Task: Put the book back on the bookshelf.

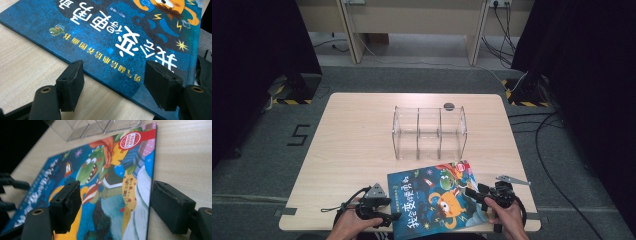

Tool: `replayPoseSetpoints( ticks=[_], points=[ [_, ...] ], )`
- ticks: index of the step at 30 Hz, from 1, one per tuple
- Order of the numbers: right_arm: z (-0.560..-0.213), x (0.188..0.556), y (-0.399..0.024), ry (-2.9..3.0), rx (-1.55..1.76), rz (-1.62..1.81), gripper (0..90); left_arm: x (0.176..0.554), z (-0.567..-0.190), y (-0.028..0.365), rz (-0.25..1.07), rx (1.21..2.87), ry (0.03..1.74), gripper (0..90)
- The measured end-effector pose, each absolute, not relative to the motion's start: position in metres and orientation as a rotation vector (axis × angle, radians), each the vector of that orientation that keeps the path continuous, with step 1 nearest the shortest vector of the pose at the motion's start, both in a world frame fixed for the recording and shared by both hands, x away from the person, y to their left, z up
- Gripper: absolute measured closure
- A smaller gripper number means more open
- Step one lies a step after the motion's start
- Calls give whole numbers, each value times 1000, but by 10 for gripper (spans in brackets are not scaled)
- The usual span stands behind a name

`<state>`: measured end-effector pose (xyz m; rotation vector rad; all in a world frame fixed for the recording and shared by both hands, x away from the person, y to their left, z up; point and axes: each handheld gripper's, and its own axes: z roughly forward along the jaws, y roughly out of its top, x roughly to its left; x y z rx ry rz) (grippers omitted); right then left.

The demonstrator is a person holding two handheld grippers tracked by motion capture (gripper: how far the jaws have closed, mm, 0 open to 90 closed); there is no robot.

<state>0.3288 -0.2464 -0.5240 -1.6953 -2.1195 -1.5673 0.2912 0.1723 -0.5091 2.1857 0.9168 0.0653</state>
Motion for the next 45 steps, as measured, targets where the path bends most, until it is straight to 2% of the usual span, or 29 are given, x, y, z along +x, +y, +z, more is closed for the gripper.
replayPoseSetpoints(
  ticks=[10, 14, 20, 21, 24, 25, 27, 28, 32, 41, 45],
  points=[
    [-524, 324, -253, -1984, -1720, -1558, 254, 293, -509, 173, 53, 2184, 910, 309],
    [-527, 320, -258, -1851, -1774, -1559, 315, 293, -509, 174, 52, 2193, 895, 297],
    [-528, 318, -259, -1775, -1780, -1554, 322, 293, -509, 175, 51, 2193, 896, 297],
    [-528, 317, -259, -1773, -1784, -1544, 366, 293, -509, 175, 52, 2190, 898, 297],
    [-528, 317, -259, -1805, -1785, -1542, 386, 294, -509, 175, 47, 2186, 902, 302],
    [-528, 317, -260, -1849, -1762, -1527, 436, 294, -510, 176, 47, 2181, 904, 305],
    [-528, 317, -260, -1868, -1754, -1522, 441, 294, -509, 176, 45, 2182, 903, 306],
    [-528, 318, -262, -1891, -1731, -1512, 497, 294, -510, 176, 46, 2179, 903, 307],
    [-525, 317, -258, -2057, -1662, -1481, 557, 293, -510, 177, 54, 2177, 899, 319],
    [-517, 316, -259, -2225, -1543, -1506, 538, 293, -511, 178, 49, 2166, 898, 312],
    [-511, 314, -259, -2276, -1477, -1563, 536, 293, -511, 177, 26, 2159, 893, 256]
  ],
)
